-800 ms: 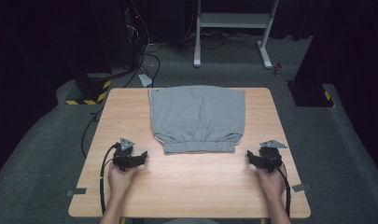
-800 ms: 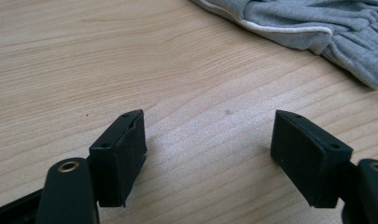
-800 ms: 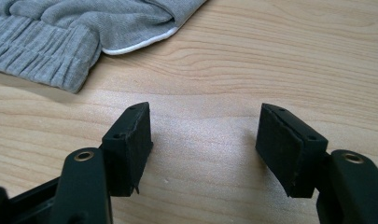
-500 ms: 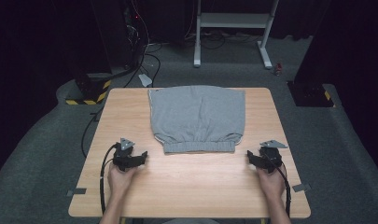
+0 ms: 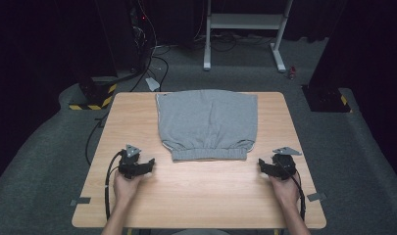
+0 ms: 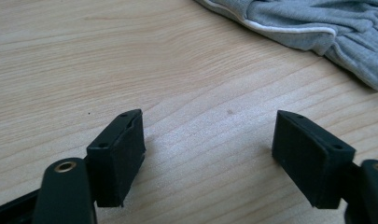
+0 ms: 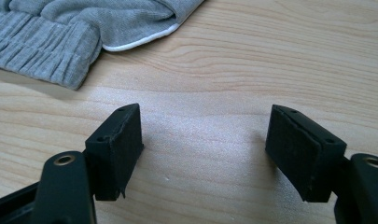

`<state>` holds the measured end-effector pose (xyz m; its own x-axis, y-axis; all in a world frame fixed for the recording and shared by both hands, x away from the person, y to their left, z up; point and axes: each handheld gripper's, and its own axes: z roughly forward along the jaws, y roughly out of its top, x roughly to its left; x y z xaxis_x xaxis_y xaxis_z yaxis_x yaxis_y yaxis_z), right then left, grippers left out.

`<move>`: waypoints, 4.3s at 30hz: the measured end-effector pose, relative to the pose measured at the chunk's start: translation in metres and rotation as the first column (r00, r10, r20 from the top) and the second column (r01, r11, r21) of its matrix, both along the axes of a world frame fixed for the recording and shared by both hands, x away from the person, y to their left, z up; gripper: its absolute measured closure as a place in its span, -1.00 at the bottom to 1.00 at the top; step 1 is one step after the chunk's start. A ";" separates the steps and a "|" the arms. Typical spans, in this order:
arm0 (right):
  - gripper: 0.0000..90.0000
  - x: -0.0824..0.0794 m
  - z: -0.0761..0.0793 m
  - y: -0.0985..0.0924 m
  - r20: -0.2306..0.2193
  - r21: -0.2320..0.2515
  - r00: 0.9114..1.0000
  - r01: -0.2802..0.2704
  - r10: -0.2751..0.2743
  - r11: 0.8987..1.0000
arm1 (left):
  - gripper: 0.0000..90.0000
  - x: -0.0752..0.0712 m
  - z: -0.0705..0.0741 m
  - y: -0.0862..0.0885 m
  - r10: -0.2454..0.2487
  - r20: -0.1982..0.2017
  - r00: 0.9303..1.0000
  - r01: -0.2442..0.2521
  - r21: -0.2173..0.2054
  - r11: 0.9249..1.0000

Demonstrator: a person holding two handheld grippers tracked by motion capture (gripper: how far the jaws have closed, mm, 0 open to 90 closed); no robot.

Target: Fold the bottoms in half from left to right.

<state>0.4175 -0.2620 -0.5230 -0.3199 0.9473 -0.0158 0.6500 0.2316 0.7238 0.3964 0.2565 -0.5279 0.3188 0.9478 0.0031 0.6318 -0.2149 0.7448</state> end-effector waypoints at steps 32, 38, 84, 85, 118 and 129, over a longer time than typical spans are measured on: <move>0.25 -0.009 0.006 -0.007 0.042 0.113 0.999 0.018 -0.023 0.993 | -0.25 0.006 0.010 -0.018 -0.036 0.011 0.999 0.037 -0.028 0.999; 0.32 -0.005 0.004 -0.001 0.047 0.088 0.998 -0.048 0.044 0.995 | -0.17 0.009 0.012 -0.024 -0.090 -0.019 0.996 0.088 -0.094 0.992; 0.52 0.031 0.017 0.069 0.045 0.102 0.983 -0.179 0.175 0.979 | -0.04 0.051 0.018 -0.102 -0.185 -0.045 0.982 0.180 -0.104 0.978; 0.53 0.032 0.017 0.069 0.047 0.101 0.984 -0.176 0.172 0.979 | -0.04 0.052 0.016 -0.102 -0.185 -0.051 0.981 0.179 -0.100 0.979; 0.48 0.002 0.004 0.070 0.023 0.021 0.975 -0.222 0.222 0.975 | -0.08 0.036 0.008 -0.103 -0.229 -0.032 0.973 0.228 -0.041 0.973; 0.46 -0.014 0.005 0.067 0.017 0.022 0.976 -0.219 0.218 0.976 | -0.08 0.027 0.007 -0.106 -0.235 -0.021 0.972 0.234 -0.037 0.972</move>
